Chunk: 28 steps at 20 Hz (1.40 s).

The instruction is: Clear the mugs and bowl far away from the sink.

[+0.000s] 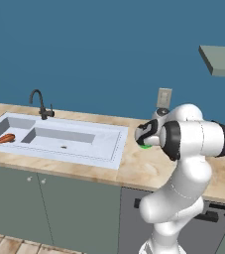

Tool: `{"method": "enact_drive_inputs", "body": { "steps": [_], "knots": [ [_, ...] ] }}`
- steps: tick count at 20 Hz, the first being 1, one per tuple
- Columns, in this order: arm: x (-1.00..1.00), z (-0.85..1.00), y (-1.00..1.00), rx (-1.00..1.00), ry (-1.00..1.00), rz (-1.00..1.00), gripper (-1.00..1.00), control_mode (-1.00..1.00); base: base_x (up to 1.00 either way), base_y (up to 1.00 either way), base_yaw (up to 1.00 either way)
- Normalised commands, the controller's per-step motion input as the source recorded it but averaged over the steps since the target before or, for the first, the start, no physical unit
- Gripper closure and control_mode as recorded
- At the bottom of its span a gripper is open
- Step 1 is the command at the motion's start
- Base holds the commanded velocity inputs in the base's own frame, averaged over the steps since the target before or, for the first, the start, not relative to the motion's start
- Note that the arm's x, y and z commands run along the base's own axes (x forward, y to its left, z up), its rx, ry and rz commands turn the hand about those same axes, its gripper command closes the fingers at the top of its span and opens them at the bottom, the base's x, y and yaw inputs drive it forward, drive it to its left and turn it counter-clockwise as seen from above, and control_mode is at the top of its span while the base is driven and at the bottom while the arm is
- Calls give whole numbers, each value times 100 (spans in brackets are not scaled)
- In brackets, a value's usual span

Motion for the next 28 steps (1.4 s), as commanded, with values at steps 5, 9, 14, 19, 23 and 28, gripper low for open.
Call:
{"method": "enact_drive_inputs", "body": {
  "steps": [5, 9, 14, 19, 23, 28],
  "knots": [
    [11, -24, 0, 0, 8, 0, -100, -100, 0, 0, 0],
    [16, -23, 0, 0, 5, 0, -100, -100, 0, 0, 0],
    [20, -10, 0, 0, 0, 0, 100, -100, 0, 0, 0],
    [2, -1, 0, 0, 0, 0, 100, -100, 0, 0, 0],
    [0, -4, 0, 0, 0, 0, 100, -100, 0, 0, 0],
    [-52, 19, 42, -4, -3, -1, 100, -100, 0, 0, 0]
  ]
}}
